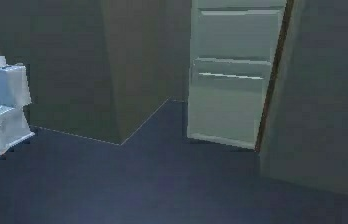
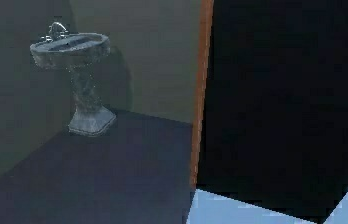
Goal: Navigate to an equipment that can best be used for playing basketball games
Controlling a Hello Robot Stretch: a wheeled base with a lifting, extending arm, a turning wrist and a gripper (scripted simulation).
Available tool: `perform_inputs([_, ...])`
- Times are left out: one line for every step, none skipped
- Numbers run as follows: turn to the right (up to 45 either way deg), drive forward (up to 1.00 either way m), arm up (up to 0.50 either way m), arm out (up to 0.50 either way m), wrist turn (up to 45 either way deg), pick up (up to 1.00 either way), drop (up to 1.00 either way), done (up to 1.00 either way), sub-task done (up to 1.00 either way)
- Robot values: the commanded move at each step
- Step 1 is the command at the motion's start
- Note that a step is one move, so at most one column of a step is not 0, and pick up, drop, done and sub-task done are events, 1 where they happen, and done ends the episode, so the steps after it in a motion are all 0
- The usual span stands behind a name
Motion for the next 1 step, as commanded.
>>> perform_inputs([15.0, 0.0, 0.0, 0.0, 0.0, 0.0, 0.0, 0.0, 0.0])
